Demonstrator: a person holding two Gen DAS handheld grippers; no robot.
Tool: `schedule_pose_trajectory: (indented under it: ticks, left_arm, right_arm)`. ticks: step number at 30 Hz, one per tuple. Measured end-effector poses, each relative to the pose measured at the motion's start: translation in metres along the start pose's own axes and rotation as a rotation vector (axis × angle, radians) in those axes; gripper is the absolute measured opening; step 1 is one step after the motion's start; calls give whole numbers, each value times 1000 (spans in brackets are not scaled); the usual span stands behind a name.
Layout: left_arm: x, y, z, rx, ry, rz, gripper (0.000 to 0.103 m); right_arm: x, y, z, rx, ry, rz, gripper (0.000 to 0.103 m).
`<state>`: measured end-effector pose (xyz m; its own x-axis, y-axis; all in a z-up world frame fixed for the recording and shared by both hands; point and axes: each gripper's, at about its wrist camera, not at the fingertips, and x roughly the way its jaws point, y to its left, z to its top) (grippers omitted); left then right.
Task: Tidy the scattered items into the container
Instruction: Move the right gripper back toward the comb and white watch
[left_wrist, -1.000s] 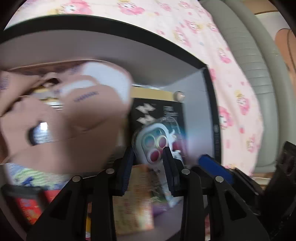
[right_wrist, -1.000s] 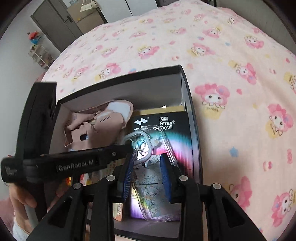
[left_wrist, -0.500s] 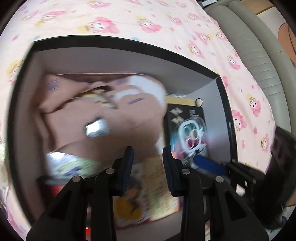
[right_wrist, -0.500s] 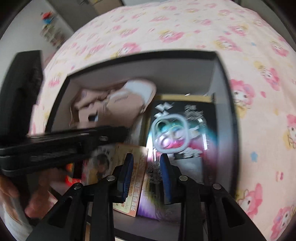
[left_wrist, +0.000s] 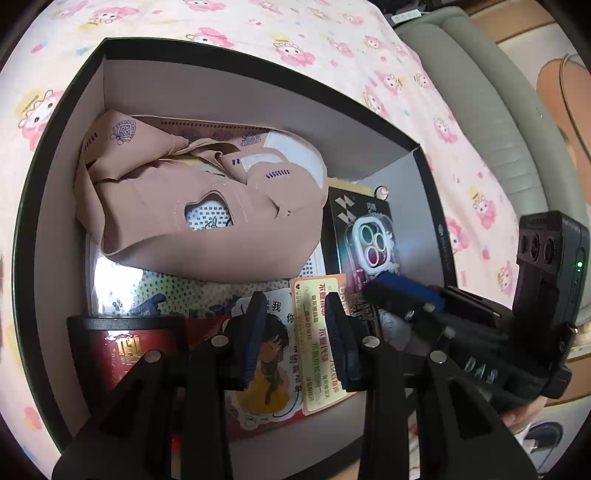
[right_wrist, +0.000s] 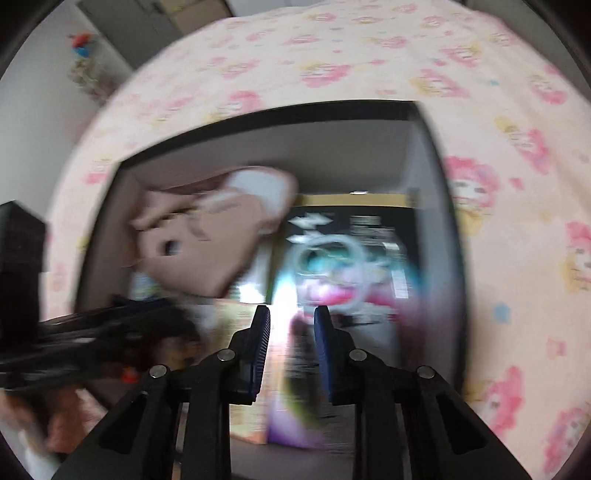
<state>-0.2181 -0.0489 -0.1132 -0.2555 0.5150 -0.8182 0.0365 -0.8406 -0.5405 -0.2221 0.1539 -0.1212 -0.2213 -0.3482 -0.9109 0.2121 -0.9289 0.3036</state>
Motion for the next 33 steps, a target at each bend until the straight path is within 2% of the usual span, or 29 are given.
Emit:
schedule_pose_trajectory:
  ticks: [3,6,7,8,11,15,17,19,21,22,24,26,30,33]
  left_arm:
    - [8,-1,0,0,23,-19,32]
    - [15,-3,-2,7,47,-12,32]
    - [18,-4,-3,5,54,-5,32]
    - [19,-3,-3,3,60,5,32]
    - [19,-6,-4,10,55,29,32]
    - [14,-11,-5,24,14,8,32]
    - [6,-19,-7,49,-23,29,33]
    - [-5,-29,-12,82,-72,51,38]
    - [-17,-36,-20,108,-115,65,43]
    - [-22,-37,-24,117,-130,69,44]
    - [-32,-39,-32,128,-152,85,44]
    - [-44,-43,-42,138,-167,97,44]
    - [-70,-51,-63,174,-205,105,44]
    - [-91,-58,-81,211,-233,125,44]
  right_arm:
    - [20,7,-2,-35,84,-23,20]
    - [18,3,0,-9,67,-52,19]
    - [17,-1,1,8,62,-63,16]
    - [16,-6,1,36,67,-58,11]
    - [11,-12,-1,70,62,-38,9]
    - [-4,-1,-6,33,3,-80,12]
    - [-13,6,-9,13,-27,-114,12]
    - [-20,15,-14,3,-54,-145,13]
    - [-31,27,-23,-7,-98,-180,19]
    - [-36,32,-27,-12,-118,-189,24]
    - [-47,30,-33,-6,-164,-199,33]
    - [-59,33,-43,2,-192,-202,34]
    - [-72,54,-64,-6,-228,-156,34]
    - [-85,74,-77,-29,-262,-164,34]
